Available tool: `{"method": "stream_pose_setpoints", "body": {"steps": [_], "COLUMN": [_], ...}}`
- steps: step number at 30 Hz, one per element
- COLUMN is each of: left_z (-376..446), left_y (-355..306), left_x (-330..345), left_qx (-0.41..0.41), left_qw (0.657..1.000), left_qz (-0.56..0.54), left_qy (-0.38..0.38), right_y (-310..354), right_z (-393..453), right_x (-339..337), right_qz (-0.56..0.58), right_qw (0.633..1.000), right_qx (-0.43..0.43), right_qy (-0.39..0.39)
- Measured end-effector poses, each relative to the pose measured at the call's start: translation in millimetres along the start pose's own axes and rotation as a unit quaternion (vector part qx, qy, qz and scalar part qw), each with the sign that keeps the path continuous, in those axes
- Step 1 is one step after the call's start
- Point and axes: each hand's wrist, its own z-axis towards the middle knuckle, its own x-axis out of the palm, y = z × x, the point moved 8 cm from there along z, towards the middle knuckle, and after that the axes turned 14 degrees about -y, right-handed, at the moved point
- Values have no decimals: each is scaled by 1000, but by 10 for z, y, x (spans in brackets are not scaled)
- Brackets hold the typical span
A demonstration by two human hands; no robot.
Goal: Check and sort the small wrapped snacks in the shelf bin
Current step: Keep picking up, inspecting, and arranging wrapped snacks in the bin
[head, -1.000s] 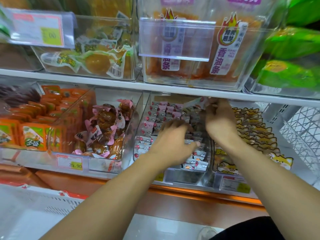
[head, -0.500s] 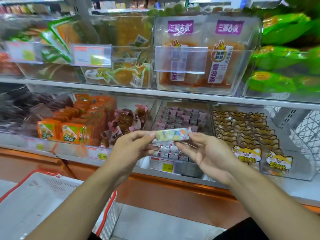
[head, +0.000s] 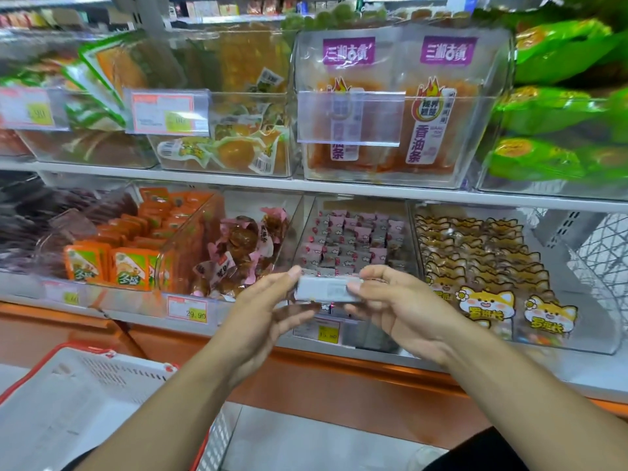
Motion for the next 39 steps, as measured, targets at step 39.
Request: {"method": "stream_pose_setpoints", "body": {"steps": [39], "left_z": [183], "left_y": [-3], "left_x": [527], "left_qx": [324], "left_qw": [881], "left_qz": [343], "left_qy": [-25], "right_y": [1174], "right_z": [455], "right_x": [-492], "right_qz": [-387], "right_qw": [767], "right_qx": [-401], "right_qy": [-319]}}
